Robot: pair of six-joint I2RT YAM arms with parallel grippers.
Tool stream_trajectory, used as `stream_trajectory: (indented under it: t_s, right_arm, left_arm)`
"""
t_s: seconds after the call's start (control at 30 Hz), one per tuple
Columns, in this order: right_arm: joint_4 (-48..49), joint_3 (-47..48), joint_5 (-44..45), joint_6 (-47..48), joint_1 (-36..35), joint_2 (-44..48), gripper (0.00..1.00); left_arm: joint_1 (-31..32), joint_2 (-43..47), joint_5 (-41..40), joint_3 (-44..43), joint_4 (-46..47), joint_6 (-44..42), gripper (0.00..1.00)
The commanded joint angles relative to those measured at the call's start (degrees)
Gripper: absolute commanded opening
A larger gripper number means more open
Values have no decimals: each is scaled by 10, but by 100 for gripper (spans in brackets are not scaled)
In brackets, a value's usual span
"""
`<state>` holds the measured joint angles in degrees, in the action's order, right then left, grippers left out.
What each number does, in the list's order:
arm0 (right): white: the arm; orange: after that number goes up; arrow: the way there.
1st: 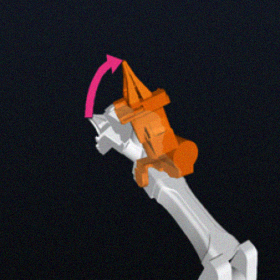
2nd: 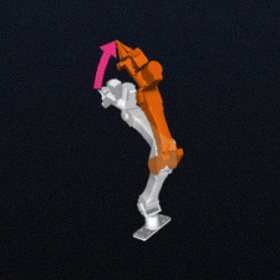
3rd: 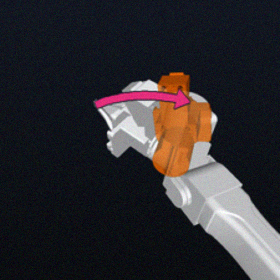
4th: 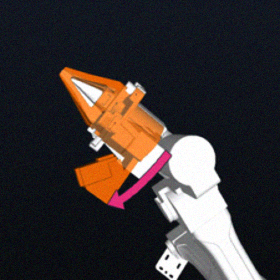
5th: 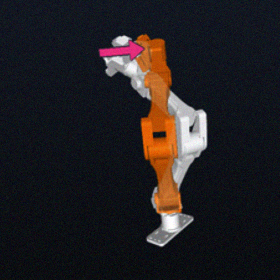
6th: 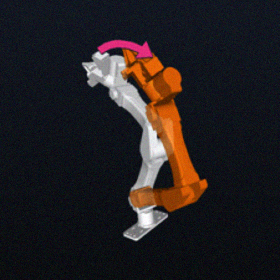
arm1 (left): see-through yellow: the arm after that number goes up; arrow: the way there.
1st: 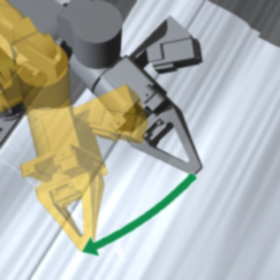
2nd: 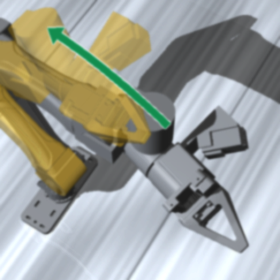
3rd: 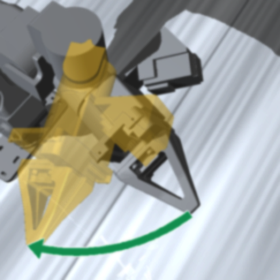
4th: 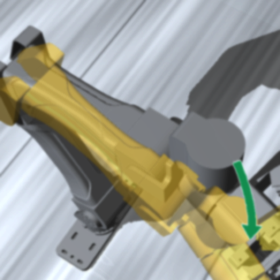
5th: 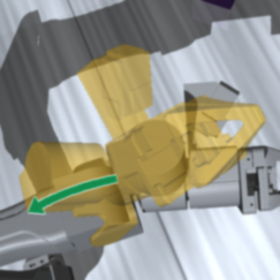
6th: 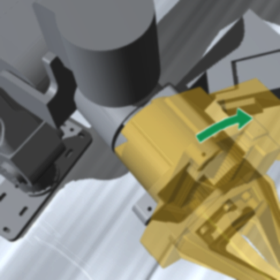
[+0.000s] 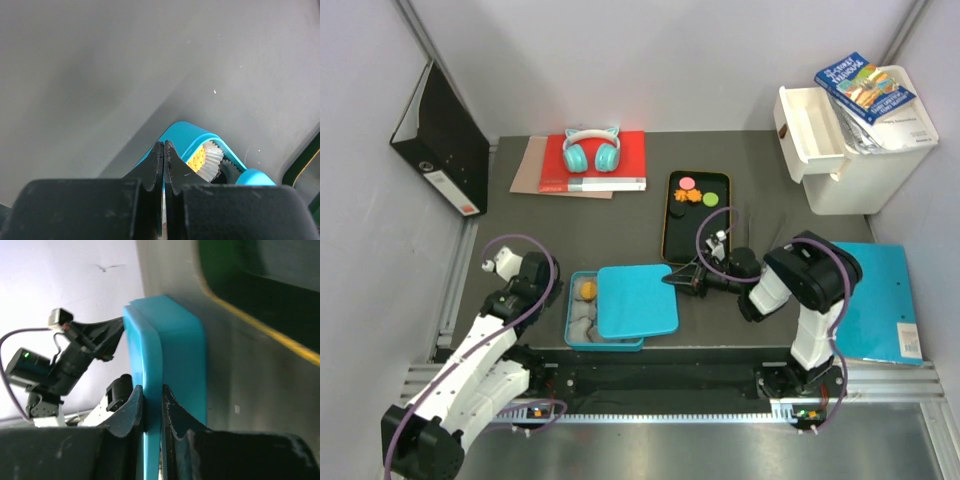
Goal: Pack the cookies
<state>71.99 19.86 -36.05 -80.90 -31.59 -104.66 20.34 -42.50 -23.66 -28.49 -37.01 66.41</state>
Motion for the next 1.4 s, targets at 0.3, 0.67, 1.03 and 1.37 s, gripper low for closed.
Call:
stream_trajectory:
  t_s: [0.3,0.67,1.03,1.37]
  right_arm:
    - [201,13,31,-25,-52,-62,0]
    - [201,14,26,-17,-60,-63,35]
    - [91,15,14,40,-72,6,53]
    - [-357,129,62,238,-117,150,59]
  left_arm:
    - [-2,11,25,19,42,20,0]
    - [-2,15,25,19,47,12,0]
    - [-3,15,27,20,53,8,0]
    - [-2,21,27,22,55,2,0]
